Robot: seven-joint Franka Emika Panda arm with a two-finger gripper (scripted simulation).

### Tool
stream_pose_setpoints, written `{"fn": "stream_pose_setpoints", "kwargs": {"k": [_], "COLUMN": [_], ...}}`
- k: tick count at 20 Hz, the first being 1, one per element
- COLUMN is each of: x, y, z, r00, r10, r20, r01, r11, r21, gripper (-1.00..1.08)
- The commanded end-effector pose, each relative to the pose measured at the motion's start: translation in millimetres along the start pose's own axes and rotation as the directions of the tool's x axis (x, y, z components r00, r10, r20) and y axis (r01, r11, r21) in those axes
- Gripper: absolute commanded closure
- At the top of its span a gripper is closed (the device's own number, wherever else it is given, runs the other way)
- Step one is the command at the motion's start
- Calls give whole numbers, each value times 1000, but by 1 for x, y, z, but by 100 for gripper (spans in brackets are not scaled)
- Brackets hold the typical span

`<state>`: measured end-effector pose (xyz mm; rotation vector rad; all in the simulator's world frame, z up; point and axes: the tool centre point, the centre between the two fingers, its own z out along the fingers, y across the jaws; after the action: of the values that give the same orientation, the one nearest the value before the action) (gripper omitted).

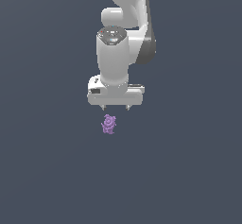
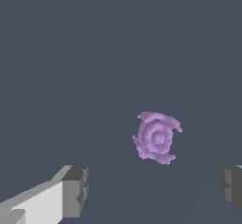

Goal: Pick up the object and move it to a goal position.

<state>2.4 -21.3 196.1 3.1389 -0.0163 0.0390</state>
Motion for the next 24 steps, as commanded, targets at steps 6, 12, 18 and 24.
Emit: {"fn": "stream_pose_setpoints", "kwargs": {"k": [6, 12, 18, 24], "x": [0, -1, -1, -1], "y": [-13, -34, -32, -15], "z": [-4, -9, -7, 17], "r00": [1000, 999, 1000, 999], "r10": [-13, -32, -26, 44], "r20": [0, 0, 0, 7], "r01": [13, 32, 26, -44], "r11": [1000, 999, 999, 999], "r21": [9, 24, 23, 20], "gripper": [-92, -92, -92, -92]}}
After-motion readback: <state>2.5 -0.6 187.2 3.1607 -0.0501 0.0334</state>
